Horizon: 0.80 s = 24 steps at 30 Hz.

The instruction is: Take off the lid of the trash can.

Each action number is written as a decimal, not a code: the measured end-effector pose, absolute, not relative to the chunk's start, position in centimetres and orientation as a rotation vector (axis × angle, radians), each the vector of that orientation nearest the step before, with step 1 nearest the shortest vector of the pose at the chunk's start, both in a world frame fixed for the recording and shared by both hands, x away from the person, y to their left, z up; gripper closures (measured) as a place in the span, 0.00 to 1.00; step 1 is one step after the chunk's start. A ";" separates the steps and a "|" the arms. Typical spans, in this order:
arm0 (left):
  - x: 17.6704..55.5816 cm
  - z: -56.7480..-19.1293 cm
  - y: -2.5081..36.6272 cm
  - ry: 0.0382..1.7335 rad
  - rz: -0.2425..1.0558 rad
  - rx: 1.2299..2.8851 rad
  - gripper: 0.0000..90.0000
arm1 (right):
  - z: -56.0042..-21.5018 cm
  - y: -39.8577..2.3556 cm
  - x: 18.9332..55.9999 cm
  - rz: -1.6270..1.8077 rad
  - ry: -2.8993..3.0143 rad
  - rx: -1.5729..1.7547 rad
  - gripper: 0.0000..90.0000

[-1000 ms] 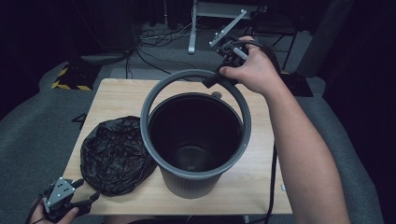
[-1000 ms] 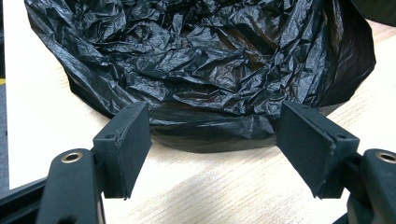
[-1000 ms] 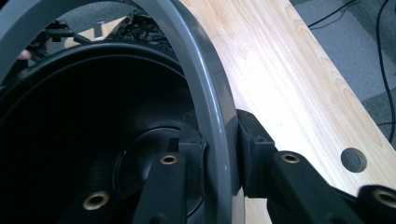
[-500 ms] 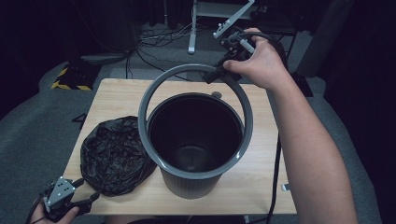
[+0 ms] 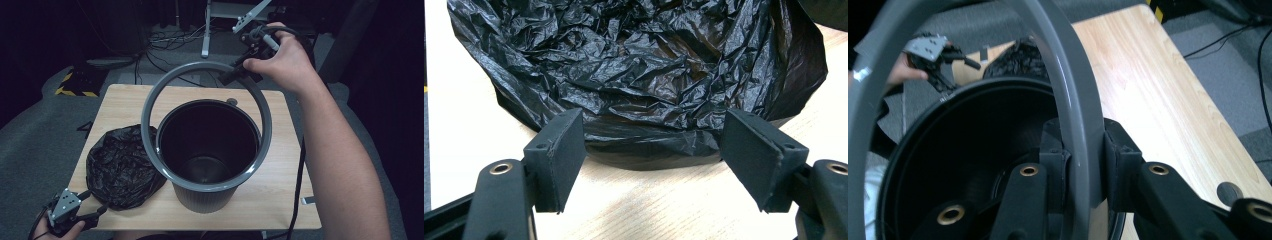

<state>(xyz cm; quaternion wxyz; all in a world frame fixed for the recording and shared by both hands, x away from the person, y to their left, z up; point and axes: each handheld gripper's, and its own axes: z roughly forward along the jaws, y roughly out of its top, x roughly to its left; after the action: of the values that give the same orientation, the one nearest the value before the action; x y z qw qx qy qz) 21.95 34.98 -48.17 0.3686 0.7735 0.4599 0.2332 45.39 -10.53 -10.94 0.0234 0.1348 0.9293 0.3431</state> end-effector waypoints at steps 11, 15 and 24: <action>22.3 -48.1 35.0 1.179 0.599 1.976 0.29 | -10.2 -14.8 45.3 1.046 2.816 0.522 0.83; 22.7 -48.1 34.6 1.167 0.593 1.988 0.29 | -10.3 -16.8 45.1 1.048 2.800 0.563 0.83; 23.4 -48.3 33.9 1.153 0.582 2.001 0.29 | -10.6 -21.8 44.2 1.040 2.751 0.666 0.83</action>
<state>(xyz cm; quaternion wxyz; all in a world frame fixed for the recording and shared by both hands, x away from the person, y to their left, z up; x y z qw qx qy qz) 23.44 33.90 -48.28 0.3711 0.7802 0.4495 0.2269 44.21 -21.84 -10.62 0.0633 0.2203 0.9105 0.3441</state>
